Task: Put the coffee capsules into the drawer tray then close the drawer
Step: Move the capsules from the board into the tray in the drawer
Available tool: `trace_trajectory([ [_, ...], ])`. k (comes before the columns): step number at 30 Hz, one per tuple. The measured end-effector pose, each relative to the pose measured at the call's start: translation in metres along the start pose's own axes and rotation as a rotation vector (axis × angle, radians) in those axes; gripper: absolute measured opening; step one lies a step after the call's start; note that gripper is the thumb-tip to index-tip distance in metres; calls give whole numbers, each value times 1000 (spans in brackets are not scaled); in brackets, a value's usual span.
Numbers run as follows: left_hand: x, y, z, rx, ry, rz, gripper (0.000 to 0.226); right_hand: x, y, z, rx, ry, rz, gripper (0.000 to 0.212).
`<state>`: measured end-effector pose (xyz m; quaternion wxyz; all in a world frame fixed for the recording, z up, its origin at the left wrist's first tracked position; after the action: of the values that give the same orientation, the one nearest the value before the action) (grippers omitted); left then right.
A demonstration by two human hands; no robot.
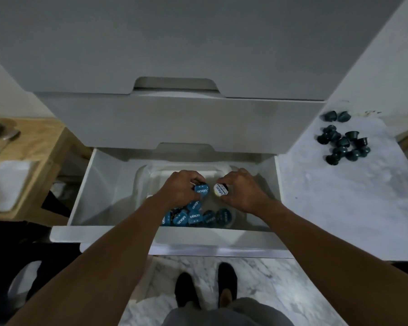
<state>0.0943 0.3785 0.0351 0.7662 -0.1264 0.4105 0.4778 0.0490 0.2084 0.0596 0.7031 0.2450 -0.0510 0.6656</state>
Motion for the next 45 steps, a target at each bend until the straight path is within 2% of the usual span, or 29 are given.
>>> trace_trajectory([
  [12, 11, -9, -10, 107, 55, -27, 54, -7, -4, -11, 47, 55, -84, 43],
  [15, 11, -10, -8, 96, 31, -31, 46, -7, -4, -10, 60, 50, -100, 48],
  [25, 7, -9, -10, 144, -33, -43, 30, -9, -3, -7, 119, 120, -37, 24],
  [34, 0, -4, -15, 177, -103, -50, 25, -4, 4, 1, 134, 146, -21, 34],
  [38, -2, -1, -18, 149, -120, -25, 29, -8, 2, -2, 145, 143, -10, 31],
  [41, -6, 0, -17, 101, -144, -16, 34, -10, -1, -3, 138, 129, -10, 42],
  [45, -13, 7, -11, -43, -201, -4, 36, -12, -10, 1, 80, 80, -7, 42],
])
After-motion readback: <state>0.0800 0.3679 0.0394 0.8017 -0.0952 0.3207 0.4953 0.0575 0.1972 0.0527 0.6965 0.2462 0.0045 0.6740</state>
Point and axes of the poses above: each hand's wrist, its own y-axis away from the middle knuckle, its own z-axis out of the back of the hand, x = y × z, the point moved 3 cm from there along -y, towards the middle knuckle, and after that the axes turned 13 degrees about -z, right-handed, at the moved point
